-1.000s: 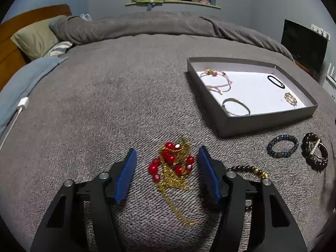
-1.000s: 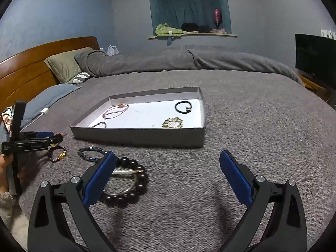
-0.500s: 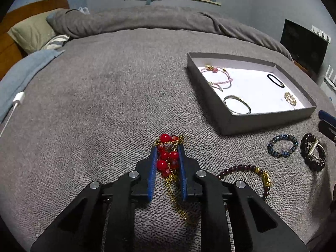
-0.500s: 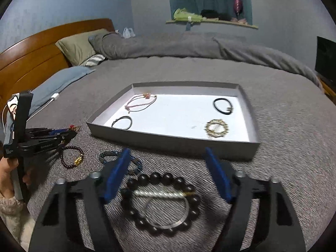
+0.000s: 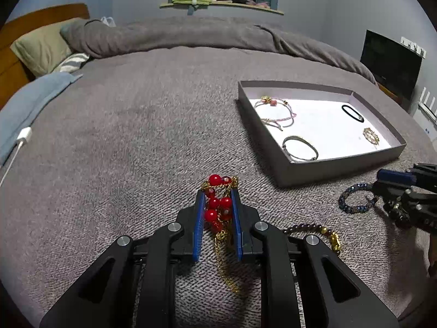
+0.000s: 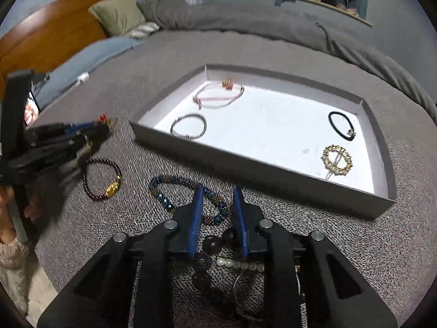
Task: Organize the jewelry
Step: 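Grasp red bead tassel with left tool while right tool grasps blue bead bracelet, then carry both held items into the box tray and open both tools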
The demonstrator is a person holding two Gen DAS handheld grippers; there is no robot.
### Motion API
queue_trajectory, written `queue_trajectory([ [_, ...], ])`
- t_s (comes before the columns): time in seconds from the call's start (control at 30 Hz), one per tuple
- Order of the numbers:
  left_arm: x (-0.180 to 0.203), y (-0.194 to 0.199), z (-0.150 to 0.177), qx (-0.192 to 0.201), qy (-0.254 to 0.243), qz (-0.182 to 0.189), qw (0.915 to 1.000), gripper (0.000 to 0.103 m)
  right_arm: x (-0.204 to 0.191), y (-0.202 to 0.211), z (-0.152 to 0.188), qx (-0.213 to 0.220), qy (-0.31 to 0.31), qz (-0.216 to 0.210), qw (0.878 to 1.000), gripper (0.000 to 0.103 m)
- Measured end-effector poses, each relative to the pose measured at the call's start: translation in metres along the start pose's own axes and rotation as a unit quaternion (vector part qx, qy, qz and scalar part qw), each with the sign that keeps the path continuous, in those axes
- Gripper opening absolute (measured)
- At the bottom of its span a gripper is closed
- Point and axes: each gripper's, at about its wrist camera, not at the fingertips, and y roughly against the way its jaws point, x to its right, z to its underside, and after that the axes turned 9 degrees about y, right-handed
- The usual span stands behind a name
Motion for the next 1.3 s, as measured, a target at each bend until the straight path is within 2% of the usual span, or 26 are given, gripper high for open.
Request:
queue_trajectory([
  [0.17,0.003,0.003,0.0,0.007,-0.006,0.006,0.9999,0.019,-0.003,-0.018,-0.005,-0.044,0.012,0.001,0.999,0.023],
  [0.23,0.003,0.004,-0.001,0.009,-0.005,0.009,0.9999,0.019,-0.005,-0.02,-0.006,-0.048,0.021,0.003,0.999,0.022],
  [0.27,0.002,0.005,-0.001,0.01,-0.004,0.01,0.9999,0.019,-0.006,-0.02,-0.006,-0.046,0.026,0.003,0.999,0.01],
  [0.3,0.002,0.005,-0.002,0.011,-0.003,0.011,0.9999,0.019,-0.007,-0.019,-0.007,-0.042,0.028,0.004,0.999,0.007],
  [0.63,0.001,0.012,-0.003,0.024,0.005,0.015,0.9996,0.019,-0.001,0.029,-0.014,0.054,0.011,0.004,0.998,0.007],
  [0.93,-0.001,0.022,-0.005,0.046,0.013,0.009,0.9988,0.019,0.018,0.082,-0.031,0.14,-0.015,0.022,0.99,0.007],
  [1.1,0.006,0.034,-0.012,0.074,0.009,0.007,0.9972,0.019,0.036,0.096,-0.034,0.169,-0.039,0.034,0.984,0.007],
  [1.3,0.018,0.044,-0.024,0.091,0.004,0.019,0.9957,0.019,0.051,0.097,-0.038,0.182,-0.049,0.054,0.981,0.007],
])
